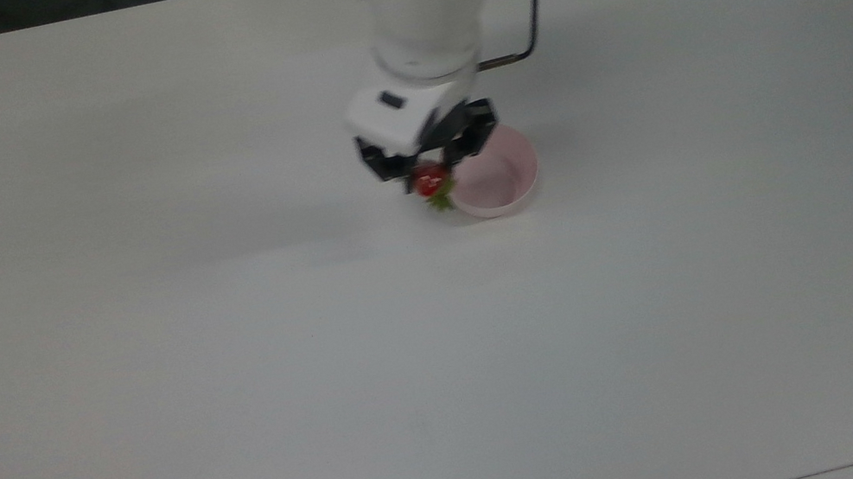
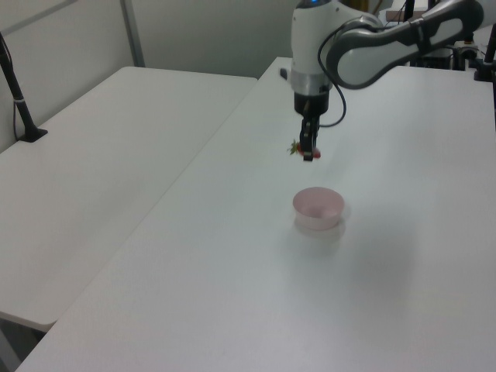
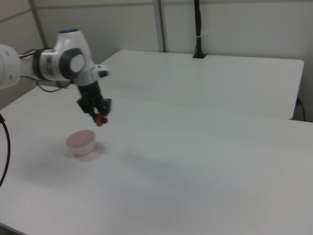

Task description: Pick up strawberry from bowl

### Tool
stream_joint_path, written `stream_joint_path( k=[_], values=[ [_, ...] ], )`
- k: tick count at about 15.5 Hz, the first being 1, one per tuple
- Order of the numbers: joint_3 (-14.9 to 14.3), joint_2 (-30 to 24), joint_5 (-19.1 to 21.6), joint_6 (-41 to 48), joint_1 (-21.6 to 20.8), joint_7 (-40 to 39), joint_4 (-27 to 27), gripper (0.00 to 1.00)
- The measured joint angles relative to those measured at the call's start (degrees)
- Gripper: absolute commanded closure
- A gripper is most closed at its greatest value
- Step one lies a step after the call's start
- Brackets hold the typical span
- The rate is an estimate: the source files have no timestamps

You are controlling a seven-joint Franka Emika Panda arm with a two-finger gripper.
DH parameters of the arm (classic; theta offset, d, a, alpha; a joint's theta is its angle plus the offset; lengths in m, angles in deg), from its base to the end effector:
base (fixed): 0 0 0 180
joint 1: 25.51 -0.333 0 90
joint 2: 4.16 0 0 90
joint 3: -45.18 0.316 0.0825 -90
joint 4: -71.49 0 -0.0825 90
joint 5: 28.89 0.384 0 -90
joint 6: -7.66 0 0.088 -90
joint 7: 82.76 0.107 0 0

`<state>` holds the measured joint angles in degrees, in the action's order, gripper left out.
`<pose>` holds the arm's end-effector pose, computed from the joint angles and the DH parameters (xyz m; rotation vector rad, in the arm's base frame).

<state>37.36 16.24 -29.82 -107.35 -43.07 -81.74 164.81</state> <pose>0.6513 0.1206 0.4185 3.0709 0.2585 0.0484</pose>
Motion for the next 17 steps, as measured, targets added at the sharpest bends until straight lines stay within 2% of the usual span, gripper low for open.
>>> stream_joint_path(
  k=[3,6,7,8,9,14,17],
  values=[
    [-3.38,0.71,0.00,0.02,5.08,-7.45,1.93,0.54],
    [-5.68,2.55,0.01,0.02,7.72,-12.75,3.56,0.52],
    [-5.81,3.25,0.00,0.02,7.82,-13.04,3.70,0.39],
    [-5.79,3.97,0.00,0.02,7.68,-13.05,3.72,0.17],
    [-5.73,4.55,0.00,0.02,7.45,-13.05,3.74,0.00],
    [-6.09,3.95,0.00,0.02,7.02,-12.94,3.05,0.00],
    [-6.58,-1.42,0.00,0.80,7.11,-11.76,1.86,0.00]
  ],
)
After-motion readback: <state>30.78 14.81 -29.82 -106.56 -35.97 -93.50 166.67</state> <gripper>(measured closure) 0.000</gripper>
